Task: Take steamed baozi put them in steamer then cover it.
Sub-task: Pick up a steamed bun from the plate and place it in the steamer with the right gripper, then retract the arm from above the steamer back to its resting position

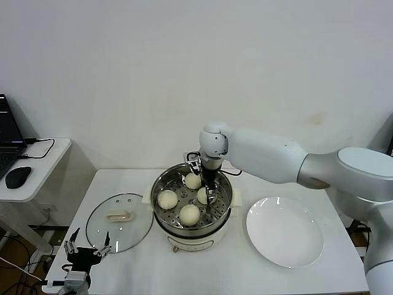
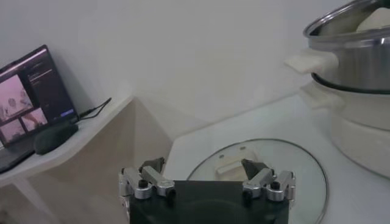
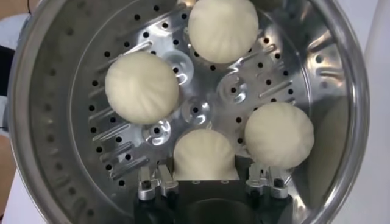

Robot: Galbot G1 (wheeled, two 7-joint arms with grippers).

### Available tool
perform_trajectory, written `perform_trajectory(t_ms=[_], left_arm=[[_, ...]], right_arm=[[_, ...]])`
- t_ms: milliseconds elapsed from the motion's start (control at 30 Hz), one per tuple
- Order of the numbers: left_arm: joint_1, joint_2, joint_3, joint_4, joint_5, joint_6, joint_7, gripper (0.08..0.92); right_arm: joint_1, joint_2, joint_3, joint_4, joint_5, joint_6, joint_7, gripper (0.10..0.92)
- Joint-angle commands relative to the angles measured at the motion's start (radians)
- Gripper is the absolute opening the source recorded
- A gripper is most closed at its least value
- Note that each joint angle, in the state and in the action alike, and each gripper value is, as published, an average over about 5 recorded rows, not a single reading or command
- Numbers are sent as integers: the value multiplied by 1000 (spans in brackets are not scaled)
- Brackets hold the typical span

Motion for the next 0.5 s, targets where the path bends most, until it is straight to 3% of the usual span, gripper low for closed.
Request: perform_trajectory(t_ms=[33,233,400,500], left_arm=[[1,0,0,2,1,0,0,823],[-1,-4,2,1,4,1,0,823],[0,-10,7,-4,7,1,-2,823],[-3,-10,10,0,5,-5,-13,823]], right_arm=[[-1,-9,0,18,13,-11,8,661],[35,-80,13,88,38,-29,3,803],[74,-210,87,193,72,-36,15,822],[60,-309,177,254,166,-21,118,823]])
